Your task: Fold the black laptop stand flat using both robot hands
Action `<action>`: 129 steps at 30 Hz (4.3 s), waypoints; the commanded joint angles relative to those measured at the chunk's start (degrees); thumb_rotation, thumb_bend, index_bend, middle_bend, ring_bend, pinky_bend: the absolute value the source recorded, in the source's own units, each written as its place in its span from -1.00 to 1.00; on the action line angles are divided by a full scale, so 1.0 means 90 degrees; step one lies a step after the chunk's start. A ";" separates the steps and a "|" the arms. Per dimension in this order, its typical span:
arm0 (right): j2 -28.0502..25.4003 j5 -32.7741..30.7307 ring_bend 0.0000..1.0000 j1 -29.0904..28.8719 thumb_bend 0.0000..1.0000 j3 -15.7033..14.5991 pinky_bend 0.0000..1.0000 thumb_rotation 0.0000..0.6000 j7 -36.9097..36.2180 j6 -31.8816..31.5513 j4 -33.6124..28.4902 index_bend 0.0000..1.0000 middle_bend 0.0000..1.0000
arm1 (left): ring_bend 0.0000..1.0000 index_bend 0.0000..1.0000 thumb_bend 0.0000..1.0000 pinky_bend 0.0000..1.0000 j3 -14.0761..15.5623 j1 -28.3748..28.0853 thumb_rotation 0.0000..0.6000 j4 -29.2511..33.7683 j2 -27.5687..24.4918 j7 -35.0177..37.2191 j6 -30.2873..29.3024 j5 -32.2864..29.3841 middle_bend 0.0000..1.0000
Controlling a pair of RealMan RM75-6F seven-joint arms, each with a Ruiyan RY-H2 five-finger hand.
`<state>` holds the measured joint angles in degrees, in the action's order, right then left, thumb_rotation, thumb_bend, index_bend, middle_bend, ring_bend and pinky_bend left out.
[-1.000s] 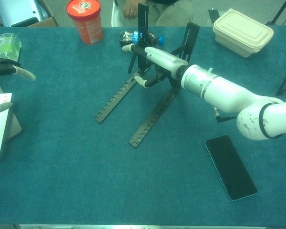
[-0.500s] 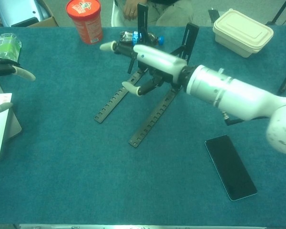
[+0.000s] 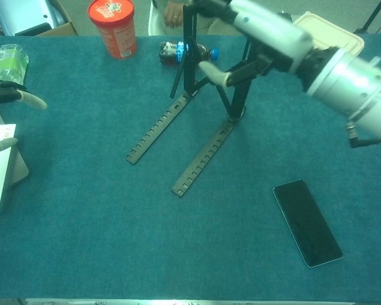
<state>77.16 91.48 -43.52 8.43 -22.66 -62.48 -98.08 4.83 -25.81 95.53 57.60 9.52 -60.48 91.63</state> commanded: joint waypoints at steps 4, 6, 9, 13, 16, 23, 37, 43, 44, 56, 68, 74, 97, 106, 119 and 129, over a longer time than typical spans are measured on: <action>-0.0447 -0.0137 -1.00 0.0322 -0.14 -0.0021 -1.00 1.00 0.0159 -0.0308 -0.0049 -1.00 -1.00 | -0.87 -0.61 -0.28 -0.95 -0.0017 -0.0010 1.00 -0.0119 0.0107 0.0067 0.0077 -0.0086 -0.66; -0.0544 -0.0190 -1.00 0.0403 -0.14 -0.0021 -1.00 1.00 0.0166 -0.0377 -0.0031 -1.00 -1.00 | -0.87 -0.61 -0.29 -0.95 -0.0024 -0.0016 1.00 -0.0162 0.0150 0.0090 0.0108 -0.0118 -0.66; -0.0682 -0.0308 -1.00 0.0525 -0.14 -0.0049 -1.00 1.00 0.0197 -0.0417 0.0034 -1.00 -1.00 | -0.87 -0.61 -0.28 -0.95 -0.0036 -0.0021 1.00 -0.0231 0.0203 0.0106 0.0131 -0.0150 -0.65; -0.0788 -0.0415 -1.00 0.0673 -0.14 -0.0105 -1.00 1.00 0.0081 -0.0449 0.0159 -1.00 -1.00 | -0.87 -0.61 -0.28 -0.95 -0.0091 -0.0023 1.00 -0.0320 0.0212 0.0104 0.0113 -0.0227 -0.65; -0.0797 -0.0427 -1.00 0.0772 -0.14 -0.0176 -1.00 1.00 -0.0016 -0.0477 0.0316 -1.00 -1.00 | -0.87 -0.61 -0.29 -0.95 -0.0153 -0.0004 1.00 -0.0381 0.0187 0.0059 0.0053 -0.0312 -0.65; -0.0575 -0.0360 -1.00 0.0793 -0.15 -0.0326 -1.00 1.00 -0.0363 -0.0287 0.0683 -1.00 -1.00 | -0.87 -0.61 -0.29 -0.95 -0.0216 0.0068 1.00 -0.0424 0.0145 0.0133 -0.0060 -0.0417 -0.65; 0.0123 -0.0240 -1.00 0.0461 -0.16 -0.0398 -1.00 1.00 -0.0361 0.0257 0.1126 -1.00 -1.00 | -0.87 -0.61 -0.28 -0.95 -0.0158 0.0246 1.00 -0.0396 -0.0036 0.0119 -0.0260 -0.0370 -0.65; 0.0246 -0.0019 -1.00 0.0355 -0.16 -0.0536 -1.00 1.00 -0.0446 0.0381 0.1007 -1.00 -1.00 | -0.87 -0.62 -0.28 -0.95 -0.0161 0.0276 1.00 -0.0416 -0.0059 0.0156 -0.0273 -0.0374 -0.65; 0.0252 -0.0007 -1.00 0.0348 -0.16 -0.0547 -1.00 1.00 -0.0451 0.0392 0.0998 -1.00 -1.00 | -0.87 -0.62 -0.28 -0.95 -0.0162 0.0276 1.00 -0.0416 -0.0061 0.0159 -0.0273 -0.0373 -0.65; 0.0376 0.0576 -1.00 0.0021 -0.16 -0.0965 -1.00 1.00 -0.0264 0.0778 0.0380 -1.00 -1.00 | -0.87 -0.63 -0.29 -0.95 -0.0180 0.0327 1.00 -0.0435 -0.0109 0.0262 -0.0404 -0.0259 -0.65; -0.0102 0.0835 -1.00 0.0185 -0.16 -0.1048 -1.00 1.00 -0.0233 0.0187 -0.0063 -1.00 -1.00 | -0.87 -0.63 -0.28 -0.95 -0.0218 0.0307 1.00 -0.0410 -0.0190 0.0289 -0.0396 -0.0226 -0.65; -0.0278 0.1009 -1.00 0.0202 -0.16 -0.1108 -1.00 1.00 -0.0468 -0.0002 -0.0150 -1.00 -1.00 | -0.87 -0.63 -0.28 -0.95 -0.0248 0.0313 1.00 -0.0327 -0.0236 0.0215 -0.0425 -0.0239 -0.65; -0.0074 0.1156 -1.00 0.0091 -0.16 -0.1803 -1.00 1.00 -0.0466 0.0761 0.0732 -1.00 -1.00 | -0.88 -0.63 -0.28 -0.95 -0.0330 0.0281 1.00 -0.0073 -0.0308 -0.0069 -0.0373 -0.0291 -0.66; 0.0527 0.0698 -1.00 -0.0056 -0.16 -0.1656 -1.00 1.00 -0.0328 0.1307 0.1499 -1.00 -1.00 | -0.88 -0.63 -0.29 -0.95 -0.0313 0.0335 1.00 -0.0064 -0.0321 -0.0040 -0.0423 -0.0281 -0.66; 0.1088 0.0382 -1.00 -0.0006 -0.16 -0.1505 -1.00 1.00 -0.0391 0.1281 0.2382 -1.00 -1.00 | -0.88 -0.63 -0.28 -0.95 -0.0314 0.0334 1.00 -0.0124 -0.0284 0.0026 -0.0445 -0.0217 -0.66; 0.0760 0.0403 -1.00 0.0150 -0.16 -0.1560 -1.00 1.00 -0.0265 0.0973 0.2037 -1.00 -1.00 | -0.88 -0.63 -0.28 -0.95 -0.0311 0.0312 1.00 -0.0163 -0.0237 0.0046 -0.0423 -0.0182 -0.66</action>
<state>84.23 94.93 -42.33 -5.40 -25.20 -53.55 -79.50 2.03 -23.00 94.06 55.47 9.94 -64.28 89.99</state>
